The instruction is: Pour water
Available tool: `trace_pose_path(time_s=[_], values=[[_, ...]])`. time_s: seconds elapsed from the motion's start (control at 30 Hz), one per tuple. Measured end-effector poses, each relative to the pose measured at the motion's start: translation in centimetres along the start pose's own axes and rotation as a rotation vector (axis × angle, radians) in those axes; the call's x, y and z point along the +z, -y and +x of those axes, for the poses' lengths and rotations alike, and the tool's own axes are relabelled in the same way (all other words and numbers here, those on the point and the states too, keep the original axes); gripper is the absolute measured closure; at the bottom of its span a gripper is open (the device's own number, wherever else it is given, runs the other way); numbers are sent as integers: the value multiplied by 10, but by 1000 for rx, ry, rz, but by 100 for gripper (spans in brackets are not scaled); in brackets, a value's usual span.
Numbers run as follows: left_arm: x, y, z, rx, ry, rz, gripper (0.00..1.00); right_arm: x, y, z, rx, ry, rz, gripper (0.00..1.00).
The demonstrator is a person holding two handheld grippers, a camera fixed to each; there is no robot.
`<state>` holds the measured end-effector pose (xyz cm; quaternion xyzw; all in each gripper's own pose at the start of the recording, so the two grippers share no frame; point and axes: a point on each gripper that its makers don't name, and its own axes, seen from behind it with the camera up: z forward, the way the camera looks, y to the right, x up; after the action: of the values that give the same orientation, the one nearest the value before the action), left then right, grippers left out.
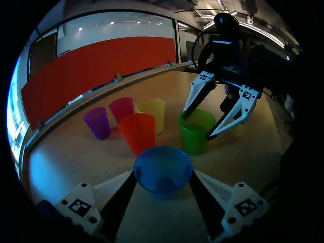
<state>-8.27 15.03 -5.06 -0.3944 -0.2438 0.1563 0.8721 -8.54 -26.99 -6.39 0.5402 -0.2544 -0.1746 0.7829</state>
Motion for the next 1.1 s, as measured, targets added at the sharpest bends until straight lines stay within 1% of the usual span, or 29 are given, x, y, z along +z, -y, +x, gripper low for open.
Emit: trace_pose_path(time_s=[0.37,0.53,0.6,0.67,0.9,1.1], values=[[0,1,-6,-24,20,-3,13,-4,1,-1,31,2,-3,2],[1,1,-12,-28,40,-8,13,-4,0,-5,29,13,-14,1],[1,2,-14,-29,46,-5,9,-3,0,-6,27,16,-17,0],[0,4,-15,-27,50,-1,7,-3,1,-7,28,18,-17,0],[-3,5,-22,-27,71,6,7,-5,0,-12,39,22,-24,0],[-9,7,-28,-22,81,19,7,-12,-1,-18,58,21,-40,0]])
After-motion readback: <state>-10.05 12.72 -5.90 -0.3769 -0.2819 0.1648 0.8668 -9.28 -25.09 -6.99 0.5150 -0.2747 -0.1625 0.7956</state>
